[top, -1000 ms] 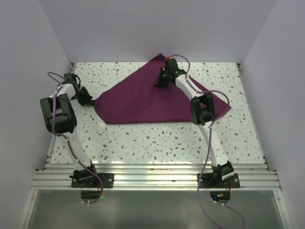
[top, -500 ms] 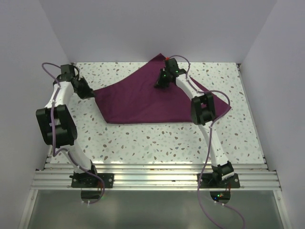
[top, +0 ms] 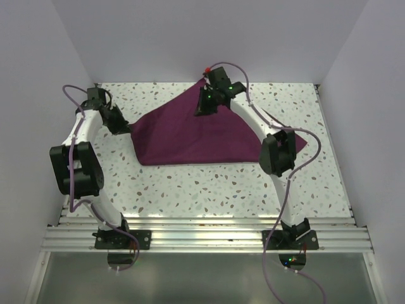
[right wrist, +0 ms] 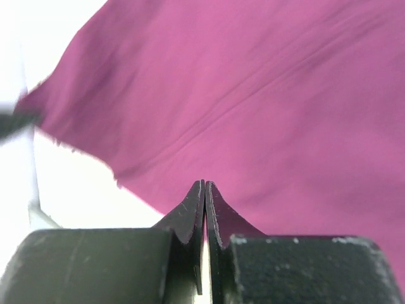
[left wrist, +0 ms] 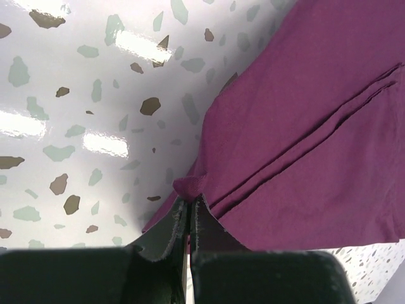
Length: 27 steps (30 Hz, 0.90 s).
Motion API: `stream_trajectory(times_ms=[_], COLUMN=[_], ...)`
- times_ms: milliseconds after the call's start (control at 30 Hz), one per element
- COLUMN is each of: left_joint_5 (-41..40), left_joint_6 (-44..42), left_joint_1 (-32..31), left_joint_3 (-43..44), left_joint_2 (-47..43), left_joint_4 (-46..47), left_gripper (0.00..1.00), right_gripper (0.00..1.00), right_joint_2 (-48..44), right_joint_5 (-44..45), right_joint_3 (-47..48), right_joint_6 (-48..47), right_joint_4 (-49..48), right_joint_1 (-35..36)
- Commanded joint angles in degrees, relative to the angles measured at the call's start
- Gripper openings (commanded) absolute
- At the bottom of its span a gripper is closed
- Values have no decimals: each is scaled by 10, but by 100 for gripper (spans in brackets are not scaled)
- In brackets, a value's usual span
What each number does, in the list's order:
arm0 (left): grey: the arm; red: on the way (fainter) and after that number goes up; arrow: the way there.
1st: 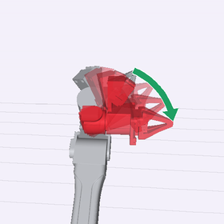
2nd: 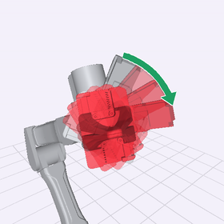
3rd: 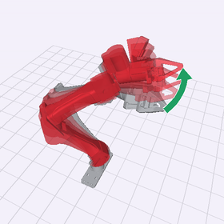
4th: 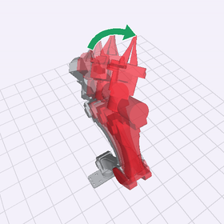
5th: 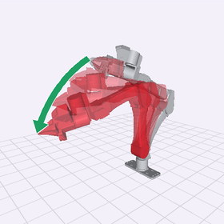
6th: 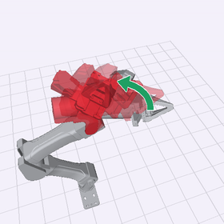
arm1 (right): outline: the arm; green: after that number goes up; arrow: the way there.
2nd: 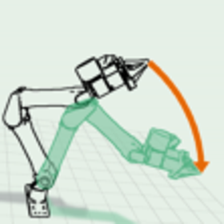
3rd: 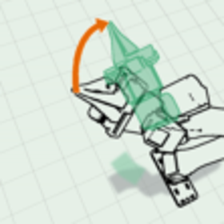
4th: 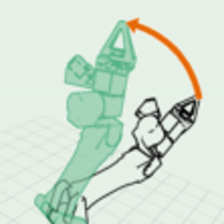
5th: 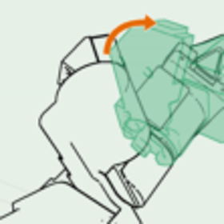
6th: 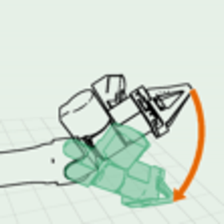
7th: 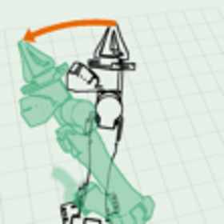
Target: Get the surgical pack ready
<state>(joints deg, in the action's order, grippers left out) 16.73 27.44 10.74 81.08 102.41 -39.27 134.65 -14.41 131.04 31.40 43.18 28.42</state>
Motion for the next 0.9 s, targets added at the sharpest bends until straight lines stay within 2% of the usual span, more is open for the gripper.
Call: stream_trajectory(times_ms=[0, 100, 267, 600, 867], left_joint_5=[-9, -7, -4, 4, 15], left_joint_6=[1, -1, -2, 2, 9], left_joint_1=[0, -1, 0, -1, 0], left_joint_3=[8, 14, 14, 0, 17], left_joint_2=[2, 6, 7, -8, -8], left_joint_4=[0, 0, 1, -2, -4], left_gripper=[0, 0, 0, 0, 0], right_gripper=[0, 0, 0, 0, 0], right_joint_2=[-44, -33, 1, 53, 97], right_joint_5=[-11, -22, 20, 68, 42], right_joint_3=[-34, -32, -12, -40, -32], right_joint_6=[-20, -20, -15, -5, -4], right_joint_4=[74, 93, 93, 56, 53], right_joint_1=[59, 101, 147, 167, 184])
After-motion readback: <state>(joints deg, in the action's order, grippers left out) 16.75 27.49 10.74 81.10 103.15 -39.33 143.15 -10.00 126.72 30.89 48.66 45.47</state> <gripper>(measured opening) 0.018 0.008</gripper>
